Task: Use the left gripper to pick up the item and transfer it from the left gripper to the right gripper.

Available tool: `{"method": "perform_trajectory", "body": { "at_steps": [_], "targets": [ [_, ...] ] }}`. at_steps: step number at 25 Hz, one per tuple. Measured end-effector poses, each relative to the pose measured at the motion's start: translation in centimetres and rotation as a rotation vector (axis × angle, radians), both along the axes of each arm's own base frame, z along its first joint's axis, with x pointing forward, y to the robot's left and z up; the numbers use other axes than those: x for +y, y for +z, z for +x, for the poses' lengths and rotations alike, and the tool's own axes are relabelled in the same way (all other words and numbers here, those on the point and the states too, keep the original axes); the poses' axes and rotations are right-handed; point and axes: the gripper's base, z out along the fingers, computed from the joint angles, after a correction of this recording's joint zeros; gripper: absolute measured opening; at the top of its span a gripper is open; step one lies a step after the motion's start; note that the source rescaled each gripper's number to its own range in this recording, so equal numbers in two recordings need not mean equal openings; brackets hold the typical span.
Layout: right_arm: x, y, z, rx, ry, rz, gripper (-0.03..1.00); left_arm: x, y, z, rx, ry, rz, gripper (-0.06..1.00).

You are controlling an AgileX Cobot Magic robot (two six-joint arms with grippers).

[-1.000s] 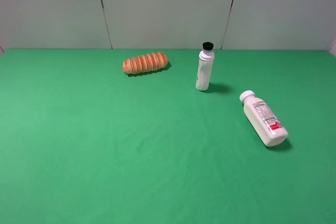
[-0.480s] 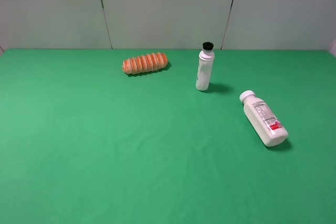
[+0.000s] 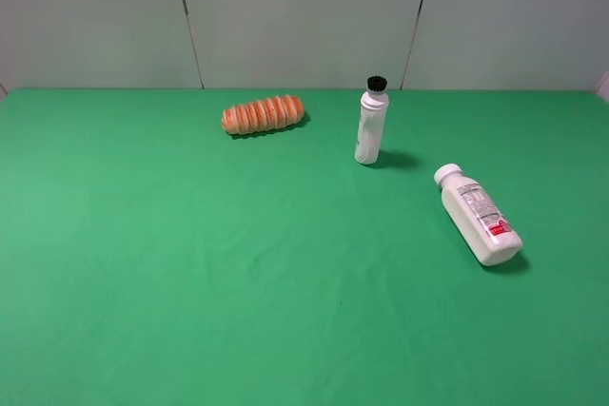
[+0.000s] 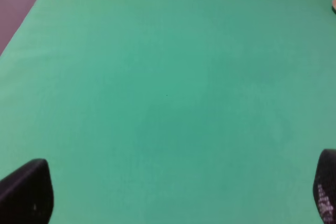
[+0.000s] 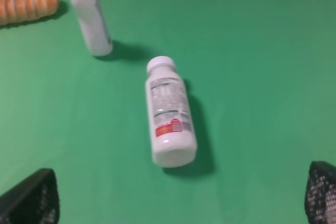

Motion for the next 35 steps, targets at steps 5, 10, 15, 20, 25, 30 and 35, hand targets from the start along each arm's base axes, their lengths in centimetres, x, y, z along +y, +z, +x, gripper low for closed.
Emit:
{"method": "perform_trajectory", "body": {
  "at_steps": [5,10,15,20,25,30,35],
  "targets": [
    [0.04,0.0,0.0,-0.001,-0.13,0.0,1.0,0.0,0.0,0.0,0.0,0.0,0.0,1.0],
    [0.07,0.0,0.02,-0.001,-0.214,0.001,1.0,0.0,0.0,0.03,0.002,0.0,0.0,1.0],
    [0.07,0.0,0.02,-0.001,-0.217,0.001,1.0,0.0,0.0,0.0,0.0,0.0,0.0,1.0],
    [0.07,0.0,0.02,-0.001,-0.217,0.001,1.0,0.0,0.0,0.0,0.0,0.0,0.0,1.0],
    [0.07,0.0,0.02,-0.001,-0.217,0.001,1.0,0.0,0.0,0.0,0.0,0.0,0.0,1.0],
    [0.07,0.0,0.02,-0.001,-0.217,0.001,1.0,0.0,0.0,0.0,0.0,0.0,0.0,1.0],
    [0.07,0.0,0.02,-0.001,-0.217,0.001,1.0,0.0,0.0,0.0,0.0,0.0,0.0,1.0]
  ]
}}
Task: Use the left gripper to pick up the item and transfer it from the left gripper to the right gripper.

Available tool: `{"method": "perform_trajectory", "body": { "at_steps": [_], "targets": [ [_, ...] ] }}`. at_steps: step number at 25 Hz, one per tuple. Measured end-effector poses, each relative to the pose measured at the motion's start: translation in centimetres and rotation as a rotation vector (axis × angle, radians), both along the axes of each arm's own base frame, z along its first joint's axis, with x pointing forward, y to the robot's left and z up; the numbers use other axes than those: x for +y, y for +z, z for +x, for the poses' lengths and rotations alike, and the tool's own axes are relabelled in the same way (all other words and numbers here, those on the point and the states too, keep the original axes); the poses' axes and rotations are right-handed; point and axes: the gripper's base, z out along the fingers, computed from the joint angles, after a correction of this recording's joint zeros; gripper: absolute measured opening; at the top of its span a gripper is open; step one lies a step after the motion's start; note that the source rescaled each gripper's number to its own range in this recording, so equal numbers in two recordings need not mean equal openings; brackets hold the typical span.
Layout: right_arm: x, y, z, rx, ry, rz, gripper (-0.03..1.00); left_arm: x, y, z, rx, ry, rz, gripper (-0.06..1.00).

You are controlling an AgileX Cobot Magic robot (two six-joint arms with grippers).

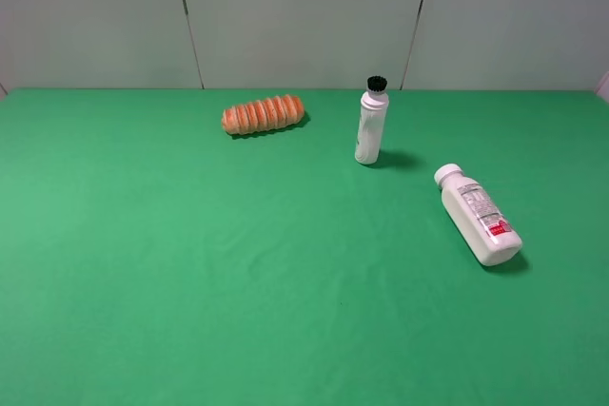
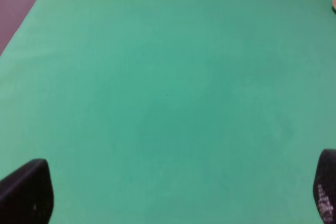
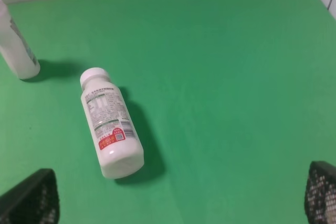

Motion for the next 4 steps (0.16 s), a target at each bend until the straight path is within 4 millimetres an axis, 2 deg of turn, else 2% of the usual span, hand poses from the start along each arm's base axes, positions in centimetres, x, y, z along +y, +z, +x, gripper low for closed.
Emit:
{"method": "perform_trajectory", "body": {
  "at_steps": [4],
  "targets": [
    [0.0,0.0,0.0,0.0,0.0,0.0,1.0,0.0,-0.01,0.0,0.001,0.0,0.0,1.0]
  ]
}}
